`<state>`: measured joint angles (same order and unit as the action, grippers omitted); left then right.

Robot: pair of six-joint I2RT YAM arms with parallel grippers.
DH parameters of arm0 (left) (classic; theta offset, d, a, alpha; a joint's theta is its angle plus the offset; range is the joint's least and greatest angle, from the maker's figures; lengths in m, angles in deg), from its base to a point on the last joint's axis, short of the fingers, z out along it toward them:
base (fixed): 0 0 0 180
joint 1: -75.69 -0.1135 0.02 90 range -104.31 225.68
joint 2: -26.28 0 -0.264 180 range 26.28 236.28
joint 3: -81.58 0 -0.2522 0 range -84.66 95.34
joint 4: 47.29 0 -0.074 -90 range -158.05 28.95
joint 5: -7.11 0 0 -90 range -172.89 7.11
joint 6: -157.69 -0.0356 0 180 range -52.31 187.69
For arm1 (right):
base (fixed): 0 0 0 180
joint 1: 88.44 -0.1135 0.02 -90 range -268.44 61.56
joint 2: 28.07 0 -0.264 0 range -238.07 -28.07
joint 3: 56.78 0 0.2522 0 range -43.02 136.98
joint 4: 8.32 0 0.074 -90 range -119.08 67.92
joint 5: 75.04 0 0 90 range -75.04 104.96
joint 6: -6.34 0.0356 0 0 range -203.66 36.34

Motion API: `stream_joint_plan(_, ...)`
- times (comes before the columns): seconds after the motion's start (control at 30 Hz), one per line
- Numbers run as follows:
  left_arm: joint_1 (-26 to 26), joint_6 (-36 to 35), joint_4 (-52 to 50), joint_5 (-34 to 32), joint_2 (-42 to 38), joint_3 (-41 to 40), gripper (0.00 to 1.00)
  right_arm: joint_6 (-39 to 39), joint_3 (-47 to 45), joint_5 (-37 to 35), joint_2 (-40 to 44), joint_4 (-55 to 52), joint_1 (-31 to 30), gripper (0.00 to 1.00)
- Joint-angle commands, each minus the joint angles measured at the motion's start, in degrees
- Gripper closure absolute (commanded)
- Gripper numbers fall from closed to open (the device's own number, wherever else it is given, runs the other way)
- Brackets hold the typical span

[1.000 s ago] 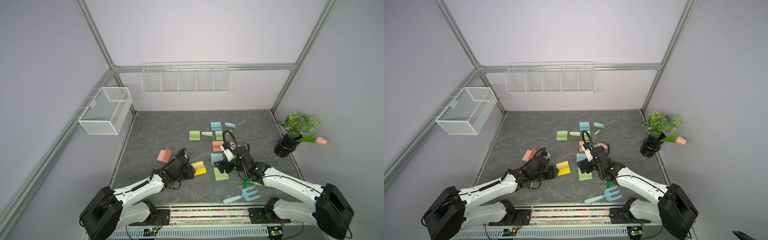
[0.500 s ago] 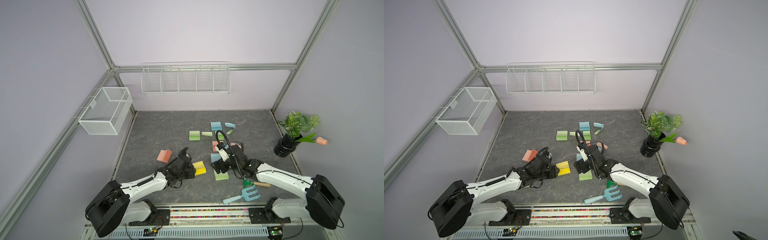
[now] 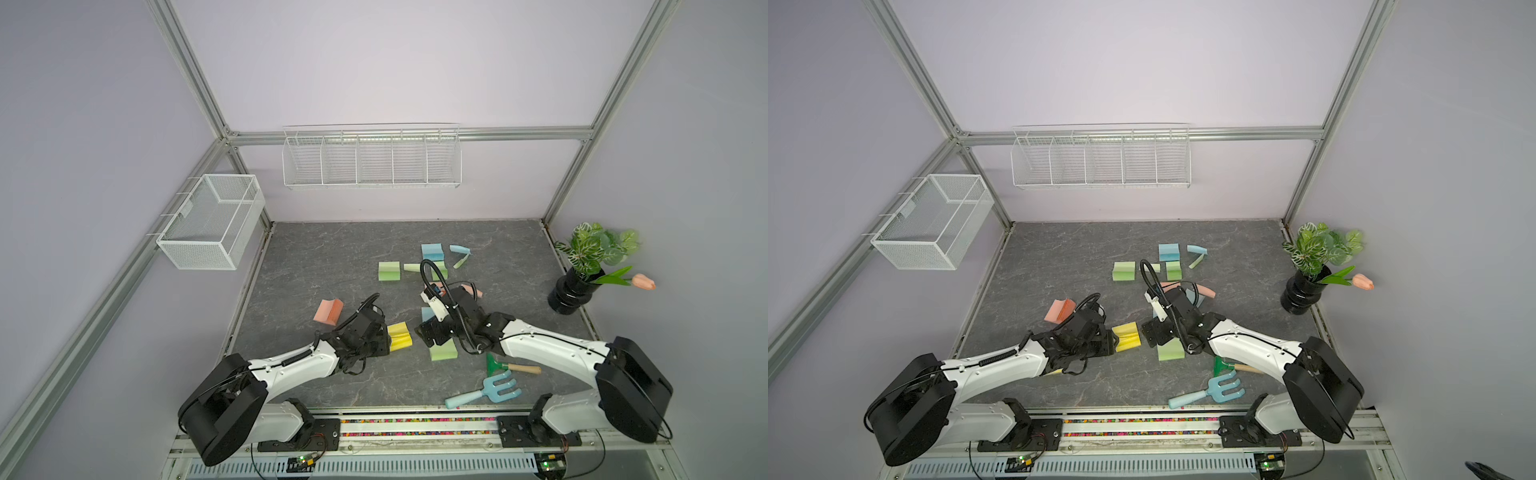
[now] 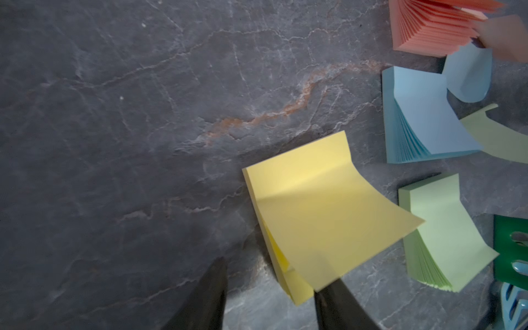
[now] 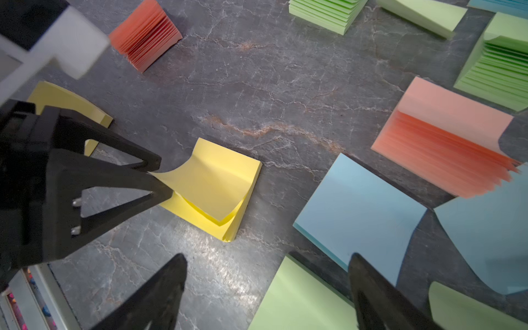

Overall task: Tear off pages from different memo pads
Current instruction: Pick up the memo pad from the center of the board.

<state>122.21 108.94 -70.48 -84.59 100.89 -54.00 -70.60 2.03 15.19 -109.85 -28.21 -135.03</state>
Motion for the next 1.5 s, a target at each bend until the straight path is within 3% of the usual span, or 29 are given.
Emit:
stream_joint_plan(0.0, 0.1, -0.8, 0.1, -1.5, 0.7, 1.8, 0.49, -0.5, 2.5, 0.0, -2.5, -1.2, -0.6, 0.11)
stream_joint_plan(0.8, 0.1, -1.7, 1.4, -1.7, 0.5, 0.3, 0.50, -3.1, 14.9, -0.7, -18.2, -6.0, -4.2, 0.11)
stream_joint_plan(1.2, 0.1, -2.7, -0.3, -3.0, -1.8, -1.0, 0.50, -8.5, 23.9, 0.0, -24.8, -16.0, -4.2, 0.11)
stream_joint_plan(1.47, 0.1, 1.9, -13.4, -15.1, -15.9, -1.4, 0.50, -18.1, 29.5, 1.0, -29.1, -22.6, -5.8, 0.03)
